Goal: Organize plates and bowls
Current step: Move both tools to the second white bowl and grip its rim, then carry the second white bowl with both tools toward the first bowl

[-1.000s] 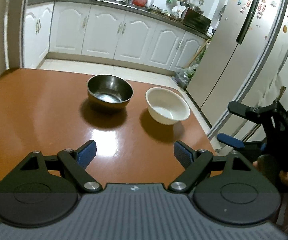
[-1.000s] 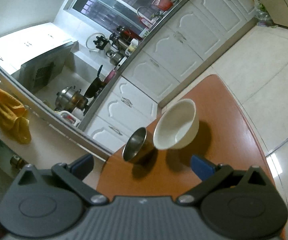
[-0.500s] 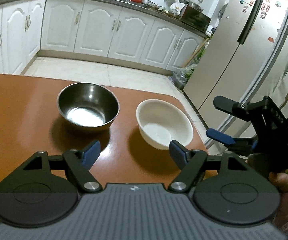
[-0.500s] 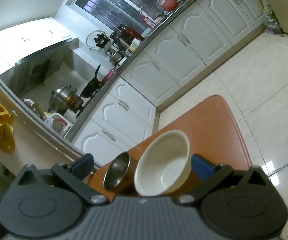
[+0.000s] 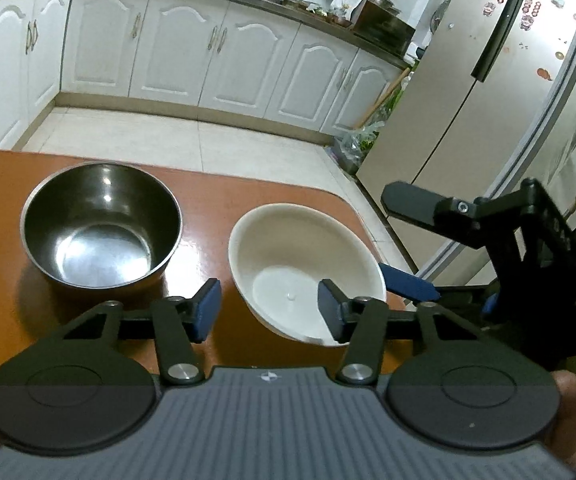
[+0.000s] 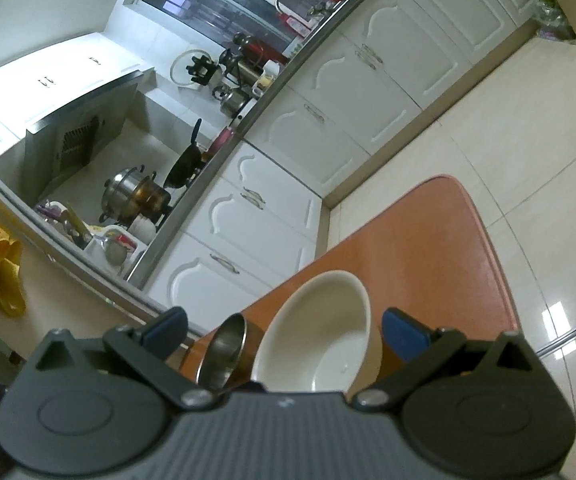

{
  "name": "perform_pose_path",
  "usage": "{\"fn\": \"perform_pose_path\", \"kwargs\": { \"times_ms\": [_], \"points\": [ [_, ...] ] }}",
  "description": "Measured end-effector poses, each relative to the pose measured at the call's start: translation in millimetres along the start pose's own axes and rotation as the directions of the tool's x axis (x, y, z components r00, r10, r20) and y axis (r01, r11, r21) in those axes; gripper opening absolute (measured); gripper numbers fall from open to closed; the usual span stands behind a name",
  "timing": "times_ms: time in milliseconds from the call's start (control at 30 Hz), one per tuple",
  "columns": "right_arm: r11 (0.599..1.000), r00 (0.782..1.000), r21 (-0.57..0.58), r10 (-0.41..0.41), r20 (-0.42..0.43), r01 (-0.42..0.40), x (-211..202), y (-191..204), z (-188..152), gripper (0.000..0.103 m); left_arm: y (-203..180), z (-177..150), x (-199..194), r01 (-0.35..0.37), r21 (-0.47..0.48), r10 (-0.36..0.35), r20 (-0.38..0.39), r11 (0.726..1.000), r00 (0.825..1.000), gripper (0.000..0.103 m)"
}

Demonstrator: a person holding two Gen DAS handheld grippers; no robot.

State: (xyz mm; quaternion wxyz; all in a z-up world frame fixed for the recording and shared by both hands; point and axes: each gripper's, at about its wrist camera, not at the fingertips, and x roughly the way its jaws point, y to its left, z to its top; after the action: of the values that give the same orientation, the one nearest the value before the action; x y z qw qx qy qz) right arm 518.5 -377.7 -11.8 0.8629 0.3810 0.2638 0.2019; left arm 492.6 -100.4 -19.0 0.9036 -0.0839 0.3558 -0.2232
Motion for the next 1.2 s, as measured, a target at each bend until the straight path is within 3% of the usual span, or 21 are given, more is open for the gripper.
{"fn": "perform_pose_path", "kwargs": {
  "times_ms": [200, 600, 1200],
  "points": [
    [1.000, 1.000, 0.007, 0.025, -0.003, -0.025, 0.2, -0.5, -1.0, 0.103, 2.9, -4.0, -1.9, 0.040, -0.008, -0.040, 0.009, 0.999, 0.999, 0.058],
    [0.999, 0.999, -0.012, 0.037, -0.008, -0.037, -7.3, 8.7, -3.0, 0.103, 4.2, -1.6, -20.6, 0.036, 0.009, -0.037, 0.031, 0.999, 0.999, 0.059],
    [0.996, 0.995, -0.007, 0.093, -0.022, -0.093, -40.1, 44.8, -50.0, 0.103, 21.5, -31.1, -78.5, 0.050, 0.024, -0.051, 0.027, 0.998, 0.998, 0.063]
  ]
}}
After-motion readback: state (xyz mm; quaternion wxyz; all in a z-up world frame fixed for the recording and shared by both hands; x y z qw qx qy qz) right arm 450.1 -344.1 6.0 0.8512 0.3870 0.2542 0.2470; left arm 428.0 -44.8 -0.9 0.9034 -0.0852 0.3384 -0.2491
